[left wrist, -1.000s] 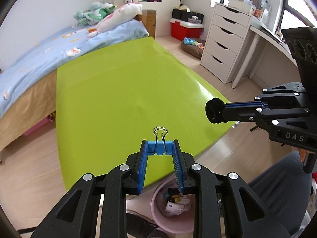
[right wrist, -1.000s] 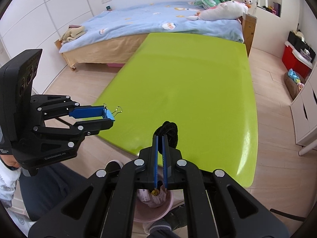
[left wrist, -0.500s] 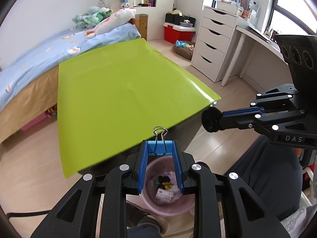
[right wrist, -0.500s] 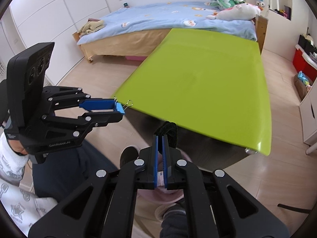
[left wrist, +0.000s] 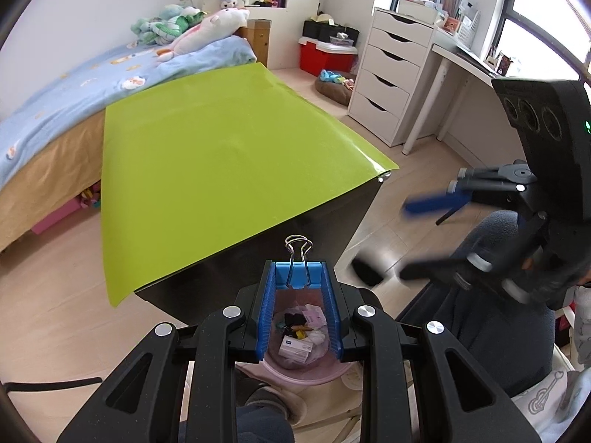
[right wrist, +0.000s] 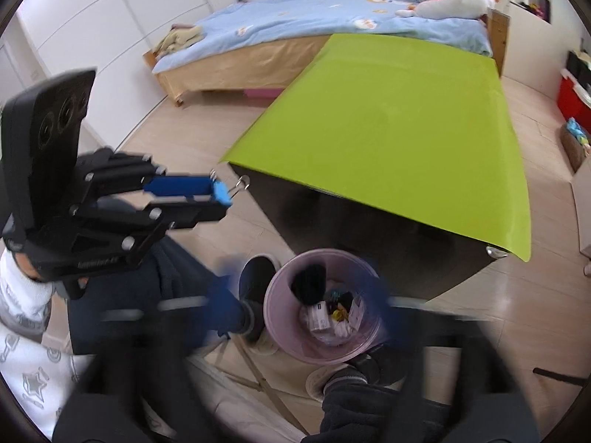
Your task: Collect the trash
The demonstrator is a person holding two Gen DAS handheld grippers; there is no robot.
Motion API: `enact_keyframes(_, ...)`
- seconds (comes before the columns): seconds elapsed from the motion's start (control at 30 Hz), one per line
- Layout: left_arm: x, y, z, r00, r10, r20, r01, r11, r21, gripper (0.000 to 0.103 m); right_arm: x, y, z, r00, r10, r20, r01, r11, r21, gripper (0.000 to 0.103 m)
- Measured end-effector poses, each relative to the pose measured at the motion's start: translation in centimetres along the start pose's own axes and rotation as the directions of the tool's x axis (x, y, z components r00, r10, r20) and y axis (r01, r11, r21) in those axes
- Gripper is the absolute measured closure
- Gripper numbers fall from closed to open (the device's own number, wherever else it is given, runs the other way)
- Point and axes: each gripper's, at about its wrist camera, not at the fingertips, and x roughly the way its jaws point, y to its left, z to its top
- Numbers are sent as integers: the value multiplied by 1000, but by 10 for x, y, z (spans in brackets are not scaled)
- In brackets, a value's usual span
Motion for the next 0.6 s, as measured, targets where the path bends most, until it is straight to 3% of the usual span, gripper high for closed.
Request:
enact_keyframes(0.33,6,-10,-1,999,-44,-23,45,999,25,76,-18,-14,1,994,-91,65,88,995,50,5)
enact_keyframes(0.4,8,-10,-2,998,-52,-30,52,998,22,62,-20,-18,1,992,-103,77,98,993,63,5)
enact_keyframes(0.43,8,-11,-3,998,-54,-26,55,998,20,43,-21,-19,1,990,-112,82,107,992,67,4)
enact_keyframes(0.47,8,-11,-3,998,-59,-22,59,998,15,32,-22,-20,2,989,-118,89,112,991,71,4)
enact_keyframes(0.53,8,-10,-3,998,-58,-14,58,998,6,16,-23,-21,2,988,-124,94,117,990,79,3)
enact_keyframes(0.6,8,-8,-3,999,-47,-6,47,999,-5,13,-23,-22,0,986,-136,93,128,988,90,3)
